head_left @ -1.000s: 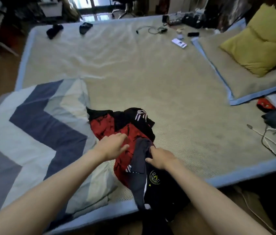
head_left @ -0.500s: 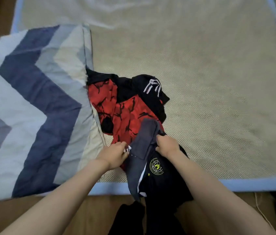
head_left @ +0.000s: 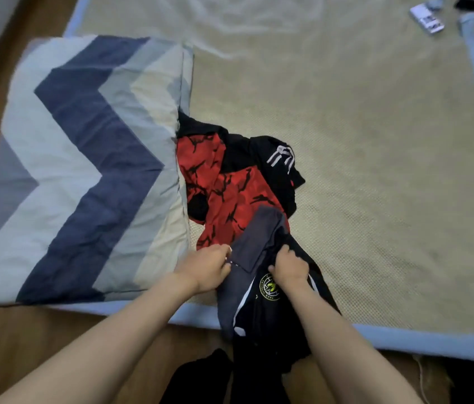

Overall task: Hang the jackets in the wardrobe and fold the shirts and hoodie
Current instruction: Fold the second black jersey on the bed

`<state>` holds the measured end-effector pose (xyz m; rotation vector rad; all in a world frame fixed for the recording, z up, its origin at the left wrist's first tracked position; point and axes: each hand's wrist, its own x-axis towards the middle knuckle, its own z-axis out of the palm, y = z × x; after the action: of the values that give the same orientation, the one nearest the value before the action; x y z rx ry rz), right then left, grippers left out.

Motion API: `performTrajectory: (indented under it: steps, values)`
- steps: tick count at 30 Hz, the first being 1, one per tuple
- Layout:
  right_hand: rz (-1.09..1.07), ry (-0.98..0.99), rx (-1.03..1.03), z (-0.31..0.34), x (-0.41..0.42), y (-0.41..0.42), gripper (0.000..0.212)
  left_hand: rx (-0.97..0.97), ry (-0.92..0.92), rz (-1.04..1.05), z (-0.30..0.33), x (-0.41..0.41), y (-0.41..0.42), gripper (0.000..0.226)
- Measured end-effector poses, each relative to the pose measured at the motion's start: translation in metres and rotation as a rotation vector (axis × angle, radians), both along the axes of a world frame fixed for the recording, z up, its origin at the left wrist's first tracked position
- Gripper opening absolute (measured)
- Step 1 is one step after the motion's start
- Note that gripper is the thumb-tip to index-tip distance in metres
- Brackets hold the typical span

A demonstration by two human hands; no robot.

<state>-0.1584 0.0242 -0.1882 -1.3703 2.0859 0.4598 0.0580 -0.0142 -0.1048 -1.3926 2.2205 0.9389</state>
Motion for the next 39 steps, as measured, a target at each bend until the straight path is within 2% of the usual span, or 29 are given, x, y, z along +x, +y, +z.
performTrajectory:
  steps: [3, 5, 7, 9, 13, 16, 20, 24, 28, 30, 32, 33, 35, 39]
  values:
    - [-0.034, -0.065, -0.023, -0.012, -0.002, 0.001, 0.034, 0.068, -0.044, 0.008, -0.016, 0.024, 0.018, 0.024]
    - [-0.211, -0.284, -0.075, -0.012, -0.013, 0.005, 0.013, 0.106, -0.048, 0.03, -0.021, 0.035, 0.026, 0.023]
    - [-0.459, -0.559, -0.12, 0.002, -0.031, 0.008, 0.03, 0.127, -0.047, 0.059, -0.019, 0.036, 0.029, 0.023]
    - [-0.632, -0.764, -0.113, 0.033, -0.049, 0.01, 0.032, 0.137, -0.029, 0.099, -0.008, 0.032, 0.022, 0.021]
    - [-0.728, -0.998, -0.051, 0.111, -0.07, 0.01, 0.03, 0.097, 0.102, 0.201, 0.027, 0.017, -0.008, 0.024]
    - [-0.681, -1.067, -0.065, 0.167, -0.072, 0.011, 0.026, 0.091, 0.168, 0.244, 0.055, 0.001, -0.024, 0.031]
    - [-0.592, -1.166, -0.116, 0.243, -0.063, 0.021, 0.022, 0.174, 0.253, 0.261, 0.082, -0.024, -0.027, 0.057]
    - [-0.51, -1.263, -0.194, 0.324, -0.055, 0.036, 0.016, 0.355, 0.409, 0.298, 0.113, -0.055, -0.018, 0.046]
    - [-0.466, -1.332, -0.297, 0.398, -0.059, 0.055, 0.014, 0.528, 0.614, 0.249, 0.106, -0.078, -0.015, 0.077]
    - [-0.443, -1.344, -0.345, 0.425, -0.066, 0.066, 0.012, 0.526, 0.633, 0.267, 0.136, -0.085, -0.009, 0.066]
    - [-0.451, -1.337, -0.404, 0.444, -0.075, 0.074, 0.012, 0.499, 0.621, 0.261, 0.167, -0.089, -0.004, 0.038]
    - [-0.467, -1.325, -0.439, 0.452, -0.08, 0.077, 0.012, 0.497, 0.623, 0.236, 0.177, -0.092, -0.003, 0.03]
    - [-0.5, -1.286, -0.511, 0.462, -0.093, 0.082, 0.015, 0.433, 0.645, 0.215, 0.185, -0.096, -0.008, 0.038]
    - [-0.581, -1.204, -0.614, 0.465, -0.122, 0.085, 0.022, 0.423, 0.879, 0.288, 0.224, -0.097, -0.02, 0.015]
